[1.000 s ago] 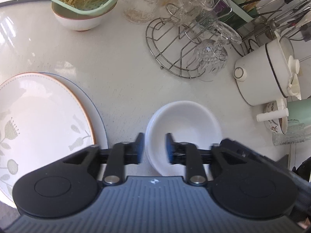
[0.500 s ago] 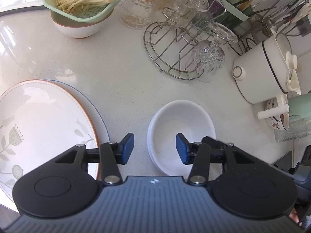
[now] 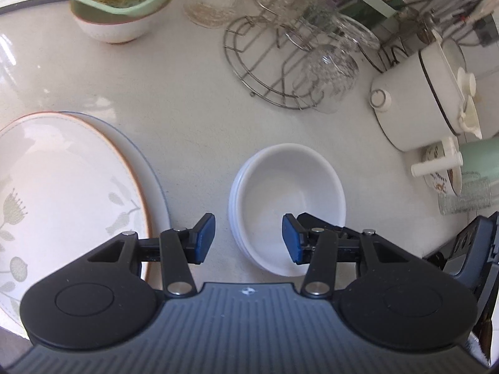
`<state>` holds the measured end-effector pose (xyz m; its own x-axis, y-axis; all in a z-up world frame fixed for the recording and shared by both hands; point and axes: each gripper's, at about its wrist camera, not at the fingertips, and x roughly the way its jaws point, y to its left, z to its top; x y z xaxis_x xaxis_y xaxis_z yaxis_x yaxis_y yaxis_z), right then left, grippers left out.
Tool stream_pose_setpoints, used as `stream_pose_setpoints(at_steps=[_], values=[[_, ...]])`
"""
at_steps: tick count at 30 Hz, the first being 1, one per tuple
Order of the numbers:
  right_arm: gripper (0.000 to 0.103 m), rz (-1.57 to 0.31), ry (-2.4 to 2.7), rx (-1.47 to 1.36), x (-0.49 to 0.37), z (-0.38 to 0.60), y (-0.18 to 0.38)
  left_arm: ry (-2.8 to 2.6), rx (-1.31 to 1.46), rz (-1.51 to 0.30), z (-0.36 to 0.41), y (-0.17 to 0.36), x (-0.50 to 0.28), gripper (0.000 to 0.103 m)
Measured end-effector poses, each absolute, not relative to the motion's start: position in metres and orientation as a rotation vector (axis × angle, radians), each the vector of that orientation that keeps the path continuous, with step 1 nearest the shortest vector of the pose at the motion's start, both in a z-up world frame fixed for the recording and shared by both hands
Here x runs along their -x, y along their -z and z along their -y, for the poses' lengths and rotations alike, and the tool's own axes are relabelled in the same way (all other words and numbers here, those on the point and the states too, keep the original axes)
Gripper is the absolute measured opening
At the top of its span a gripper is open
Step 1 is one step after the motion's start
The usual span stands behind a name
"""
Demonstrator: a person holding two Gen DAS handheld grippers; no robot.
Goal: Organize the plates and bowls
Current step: 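Close the left tool on the bowl stack rim while the right tool grips the rim too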
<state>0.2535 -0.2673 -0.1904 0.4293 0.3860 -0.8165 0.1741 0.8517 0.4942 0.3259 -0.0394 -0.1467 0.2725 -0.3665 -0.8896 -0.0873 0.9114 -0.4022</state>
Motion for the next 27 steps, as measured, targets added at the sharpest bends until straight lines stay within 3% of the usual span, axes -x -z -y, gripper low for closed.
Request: stream_pose_setpoints(at_steps=[8, 27], values=[[0.015, -1.113, -0.072, -0.567, -0.236, 0.289, 0.184, 0.290, 0.325, -1.374, 0.077, 0.165, -0.333, 0.058], [0.014, -1.096, 0.010, -0.593, -0.208, 0.322, 0.179, 0.402, 0.192, -1.428, 0.133, 0.195, -0.335, 0.056]])
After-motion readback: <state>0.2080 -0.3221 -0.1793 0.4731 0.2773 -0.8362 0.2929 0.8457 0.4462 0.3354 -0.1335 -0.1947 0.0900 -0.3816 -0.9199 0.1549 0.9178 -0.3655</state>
